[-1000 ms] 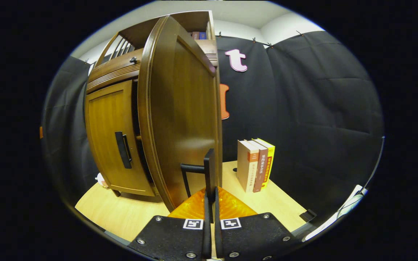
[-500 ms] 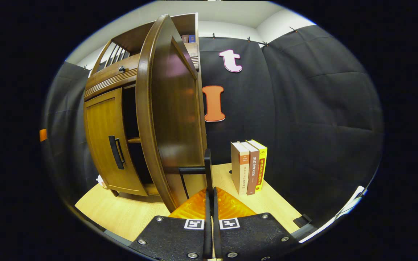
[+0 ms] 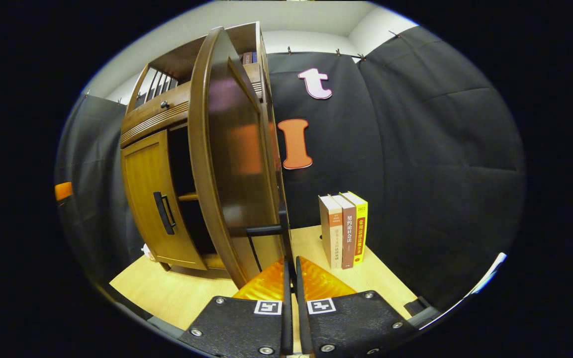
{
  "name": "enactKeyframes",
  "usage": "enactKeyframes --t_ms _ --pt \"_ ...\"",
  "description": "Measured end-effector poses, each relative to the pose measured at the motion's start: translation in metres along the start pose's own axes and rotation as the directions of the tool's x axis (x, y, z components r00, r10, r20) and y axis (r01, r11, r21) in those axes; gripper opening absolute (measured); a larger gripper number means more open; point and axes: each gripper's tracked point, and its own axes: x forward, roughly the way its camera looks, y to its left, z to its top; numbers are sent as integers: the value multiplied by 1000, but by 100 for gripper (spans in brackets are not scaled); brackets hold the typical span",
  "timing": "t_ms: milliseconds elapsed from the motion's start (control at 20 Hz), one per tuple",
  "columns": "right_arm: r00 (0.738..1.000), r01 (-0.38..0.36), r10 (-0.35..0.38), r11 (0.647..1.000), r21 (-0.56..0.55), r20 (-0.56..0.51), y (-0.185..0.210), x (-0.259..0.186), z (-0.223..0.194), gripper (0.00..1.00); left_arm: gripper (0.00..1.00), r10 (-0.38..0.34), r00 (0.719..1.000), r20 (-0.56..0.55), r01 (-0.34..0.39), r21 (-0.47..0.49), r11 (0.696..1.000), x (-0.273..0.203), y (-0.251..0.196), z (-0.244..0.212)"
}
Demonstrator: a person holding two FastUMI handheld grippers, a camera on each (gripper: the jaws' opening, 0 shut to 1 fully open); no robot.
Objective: Open the right door of the double-door shoe cabinet with the right hand, and open the left door with the left hand.
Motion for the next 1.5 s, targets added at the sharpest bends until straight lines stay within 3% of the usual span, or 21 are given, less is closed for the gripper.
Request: enactKeyframes --t_ms 150,250,300,350,400,450,500,600,650,700,750,900,950,1200,1250,1300,1500 --pt "998 69 -69 998 -1 -1 -23 -10 -2 14 99 -5 1000 -10 5 -18 1000 7 -3 -8" --pt "995 98 -98 995 0 1 -34 -18 -2 17 94 -11 1000 -18 11 -27 1000 16 -7 -14" --pt "995 101 -101 995 5 -4 -35 -22 -5 28 94 -15 1000 -18 14 -30 999 23 -9 -16" --pt "994 113 -113 994 -1 -8 -37 -24 -7 20 94 -22 1000 -17 22 -32 999 29 -13 -18" --pt "992 125 -125 992 -12 -6 -39 -26 -6 32 94 -30 999 -18 29 -34 999 35 -17 -20" --pt "992 130 -130 991 -20 -2 -38 -27 -4 34 94 -36 999 -17 36 -36 999 42 -19 -23" --pt "992 129 -129 991 -27 2 -34 -29 -2 48 94 -42 999 -17 41 -36 998 49 -22 -26" --pt "988 155 -155 986 -59 11 -34 -33 2 59 94 -50 999 -11 49 -34 998 66 -27 -30" --pt "985 173 -173 982 -73 13 -34 -36 4 54 94 -53 999 -6 53 -31 998 75 -28 -31" --pt "982 189 -189 979 -79 13 -35 -36 5 62 94 -55 998 -2 55 -31 998 85 -29 -35" --pt "978 207 -206 975 -79 17 -37 -39 7 58 94 -54 999 -6 54 -36 998 96 -29 -40" --pt "969 245 -244 969 -41 26 -40 -45 12 79 94 -58 998 -26 56 -63 996 123 -30 -60" --pt "968 251 -251 968 -18 28 -40 -47 14 76 94 -62 998 -23 60 -70 996 132 -31 -63" --pt "946 321 -321 947 7 46 -51 -53 23 91 94 -78 997 -24 75 -90 993 178 -37 -85" --pt "943 330 -330 944 8 48 -52 -54 24 87 94 -83 996 -37 80 -88 993 189 -40 -92" --pt "940 338 -338 941 9 50 -51 -56 24 97 94 -89 995 -48 85 -86 993 197 -43 -99" --pt "930 365 -364 931 0 54 -51 -60 26 99 94 -120 990 -69 115 -76 990 221 -55 -116"
